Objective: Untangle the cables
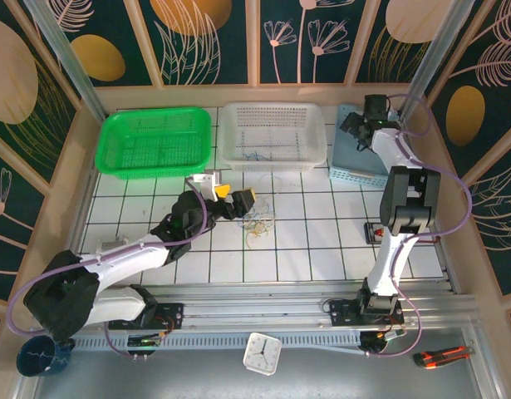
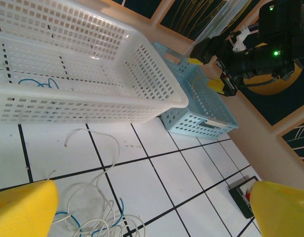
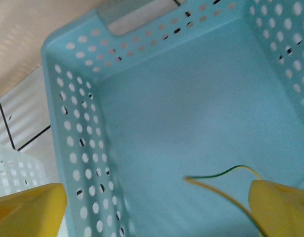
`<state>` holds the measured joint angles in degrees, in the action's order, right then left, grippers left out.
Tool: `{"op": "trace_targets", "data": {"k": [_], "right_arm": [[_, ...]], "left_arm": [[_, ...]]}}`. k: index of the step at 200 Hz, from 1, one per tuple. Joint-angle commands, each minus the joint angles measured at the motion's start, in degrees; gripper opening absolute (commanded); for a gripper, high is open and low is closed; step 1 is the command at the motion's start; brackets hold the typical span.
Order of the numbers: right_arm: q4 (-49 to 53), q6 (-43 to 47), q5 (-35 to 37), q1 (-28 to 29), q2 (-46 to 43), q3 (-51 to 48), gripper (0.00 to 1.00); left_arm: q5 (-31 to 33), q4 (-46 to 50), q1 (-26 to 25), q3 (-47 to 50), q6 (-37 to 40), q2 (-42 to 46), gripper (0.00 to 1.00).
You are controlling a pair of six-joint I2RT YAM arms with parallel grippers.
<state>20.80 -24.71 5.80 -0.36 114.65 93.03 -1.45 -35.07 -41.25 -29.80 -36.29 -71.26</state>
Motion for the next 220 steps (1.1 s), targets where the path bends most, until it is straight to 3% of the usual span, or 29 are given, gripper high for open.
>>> {"op": "trace_targets", "data": {"k": [1, 59, 124, 163, 193, 220], "right_arm": [[0.3, 0.3, -0.4, -0.7, -4.1, -1.2, 0.97], [-7.3, -3.4, -23.0, -3.6, -8.6, -5.6, 0.94], [-17.1, -10.6, -31.0, -2.8, -20.1, -17.2, 0.87], [-20.3, -10.8, -29.8, 4.7, -29.0, -26.7, 0.84], [-19.5, -8.8, -25.8, 14.6, -33.8, -33.2, 0.79], [-18.9, -8.8, -20.3, 24.5, -37.4, -40.0, 0.73]], "left_arm": [[-1.4, 1.1, -0.2, -2.3, 0.4, -0.5, 0.99], [-2.8, 1.3, -0.2, -3.5, 0.8, -1.8, 0.99], [-2.2, 1.6, -0.1, -3.7, 0.9, -1.8, 0.99], [-1.7, 3.4, -0.1, -3.7, -0.3, -2.6, 0.99], [0.3, 7.7, 0.0, -2.8, -1.8, -2.2, 0.99], [0.4, 9.2, 0.2, 0.0, -3.3, -0.5, 0.91]]}}
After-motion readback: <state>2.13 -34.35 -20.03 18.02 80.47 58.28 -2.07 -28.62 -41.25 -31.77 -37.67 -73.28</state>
